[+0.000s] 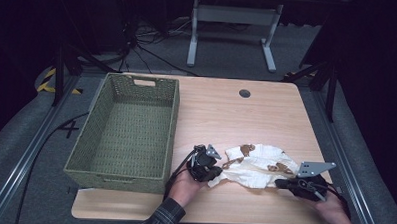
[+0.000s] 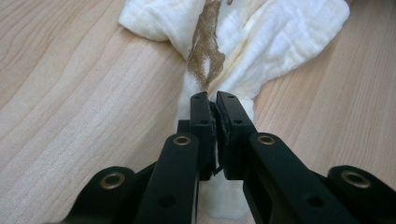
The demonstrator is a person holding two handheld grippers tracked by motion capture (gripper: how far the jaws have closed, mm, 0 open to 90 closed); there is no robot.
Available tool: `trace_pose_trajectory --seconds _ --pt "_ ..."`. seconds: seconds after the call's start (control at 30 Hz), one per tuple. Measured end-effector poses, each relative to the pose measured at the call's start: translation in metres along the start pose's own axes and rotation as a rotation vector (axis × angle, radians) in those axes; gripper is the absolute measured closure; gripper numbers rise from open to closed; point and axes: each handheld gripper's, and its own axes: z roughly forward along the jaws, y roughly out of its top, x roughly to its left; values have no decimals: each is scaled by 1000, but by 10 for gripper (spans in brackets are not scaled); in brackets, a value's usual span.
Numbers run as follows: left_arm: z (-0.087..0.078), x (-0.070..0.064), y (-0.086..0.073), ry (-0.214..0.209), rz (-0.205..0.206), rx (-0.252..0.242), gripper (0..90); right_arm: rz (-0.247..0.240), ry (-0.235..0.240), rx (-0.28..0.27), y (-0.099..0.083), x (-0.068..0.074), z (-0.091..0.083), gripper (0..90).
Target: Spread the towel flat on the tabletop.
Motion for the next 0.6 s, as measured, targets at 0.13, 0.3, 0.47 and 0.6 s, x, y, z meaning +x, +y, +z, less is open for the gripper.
trace_pose_trajectory --seconds 0.13,0.3,0.47,0.6 --pt "-2 -2 1 -7 2 -7 858 31 -16 -10 -9 -5 -11 896" --pt "-5 -6 -1 -18 -4 -10 858 66 -39 -24 -19 -10 -24 897" --pt "-9 -17 -6 -73 3 -14 855 96 -56 -33 -32 -10 -37 897" --pt "-7 -24 -9 -82 28 -1 830 105 -52 -29 -38 -8 -41 896"
